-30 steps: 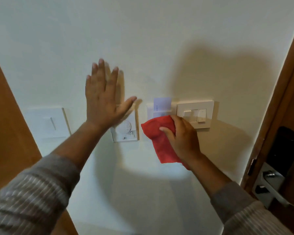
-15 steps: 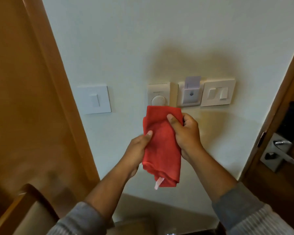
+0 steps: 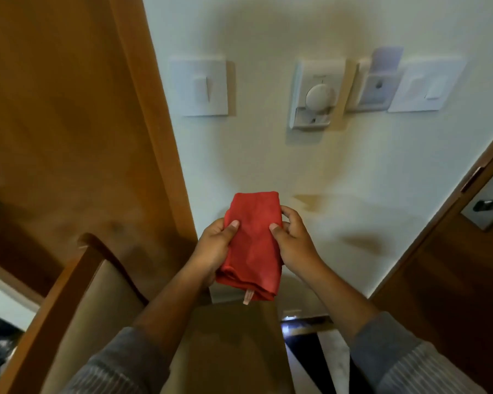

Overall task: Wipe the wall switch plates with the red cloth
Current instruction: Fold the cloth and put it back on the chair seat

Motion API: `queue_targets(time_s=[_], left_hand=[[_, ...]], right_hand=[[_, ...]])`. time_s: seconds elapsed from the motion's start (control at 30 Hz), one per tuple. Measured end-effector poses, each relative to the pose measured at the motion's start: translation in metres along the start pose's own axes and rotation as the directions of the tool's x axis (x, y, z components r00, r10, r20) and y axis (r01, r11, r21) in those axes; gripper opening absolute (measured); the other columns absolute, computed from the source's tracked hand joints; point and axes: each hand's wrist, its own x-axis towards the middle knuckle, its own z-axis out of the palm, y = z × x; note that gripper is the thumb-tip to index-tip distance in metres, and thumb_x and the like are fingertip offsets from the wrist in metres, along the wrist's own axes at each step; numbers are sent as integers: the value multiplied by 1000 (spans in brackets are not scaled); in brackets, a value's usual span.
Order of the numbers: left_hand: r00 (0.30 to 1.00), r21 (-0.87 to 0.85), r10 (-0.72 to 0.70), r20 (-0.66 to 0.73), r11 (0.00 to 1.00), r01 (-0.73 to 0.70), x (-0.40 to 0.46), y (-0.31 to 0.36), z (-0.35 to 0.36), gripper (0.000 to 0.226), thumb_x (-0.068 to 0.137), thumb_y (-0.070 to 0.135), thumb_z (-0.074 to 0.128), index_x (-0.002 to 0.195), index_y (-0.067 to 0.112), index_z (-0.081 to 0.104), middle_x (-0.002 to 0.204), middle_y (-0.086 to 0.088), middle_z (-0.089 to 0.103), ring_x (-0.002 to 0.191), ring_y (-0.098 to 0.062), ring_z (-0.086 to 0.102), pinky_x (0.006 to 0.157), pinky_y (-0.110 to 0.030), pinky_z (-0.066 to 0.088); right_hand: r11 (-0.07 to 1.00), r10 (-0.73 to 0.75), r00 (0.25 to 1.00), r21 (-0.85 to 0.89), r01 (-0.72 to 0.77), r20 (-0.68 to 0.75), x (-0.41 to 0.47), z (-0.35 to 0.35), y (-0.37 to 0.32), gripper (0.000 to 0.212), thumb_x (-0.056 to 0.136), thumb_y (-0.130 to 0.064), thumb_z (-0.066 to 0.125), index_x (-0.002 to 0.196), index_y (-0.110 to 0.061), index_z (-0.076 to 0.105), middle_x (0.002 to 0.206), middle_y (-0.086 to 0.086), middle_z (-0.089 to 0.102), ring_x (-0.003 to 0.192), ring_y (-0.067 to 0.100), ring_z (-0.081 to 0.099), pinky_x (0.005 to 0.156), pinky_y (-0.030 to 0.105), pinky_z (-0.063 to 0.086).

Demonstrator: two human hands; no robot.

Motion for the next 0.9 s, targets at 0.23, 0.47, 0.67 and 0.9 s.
queue_targets(time_s=[0.23, 0.47, 0.67, 0.9], left_hand=[[968, 56, -208, -140, 974, 218, -27, -107, -50, 16, 107, 31, 52, 116, 25, 64, 123, -6, 72, 113, -27, 69, 102, -48, 56], [865, 121, -403, -301, 883, 453, -49, -222, -93, 28, 107, 38, 49, 131, 26, 59, 127, -3, 66, 112, -22, 63, 101, -44, 52], [793, 57, -519, -318, 825, 562, -44, -325, -120, 36, 108, 36, 47, 140, 23, 58, 138, -1, 66, 123, -21, 63, 110, -48, 49], [756, 87, -580, -304, 773, 628, -36, -415, -139, 31, 101, 27, 64, 131, 30, 59, 135, 0, 66, 112, -13, 65, 93, -32, 53]], right_hand=[[981, 183, 975, -89, -173, 125, -26, 53, 98, 32, 105, -21, 48, 131, -39, 44, 114, -9, 63, 99, 9, 66, 83, 30, 56], [882, 469, 853, -78, -464, 230, -61, 101, 225, 46, 102, -8, 51, 133, -40, 41, 108, -17, 61, 89, -3, 65, 70, 16, 52], [804, 586, 732, -136, -579, 347, -79, 119, 324, 68, 94, 11, 50, 146, -31, 36, 125, -7, 61, 109, 8, 64, 72, 21, 55], [827, 563, 763, -230, -514, 319, -79, 135, 403, 72, 95, 13, 50, 155, -21, 28, 140, 6, 54, 121, 14, 59, 98, 40, 54]])
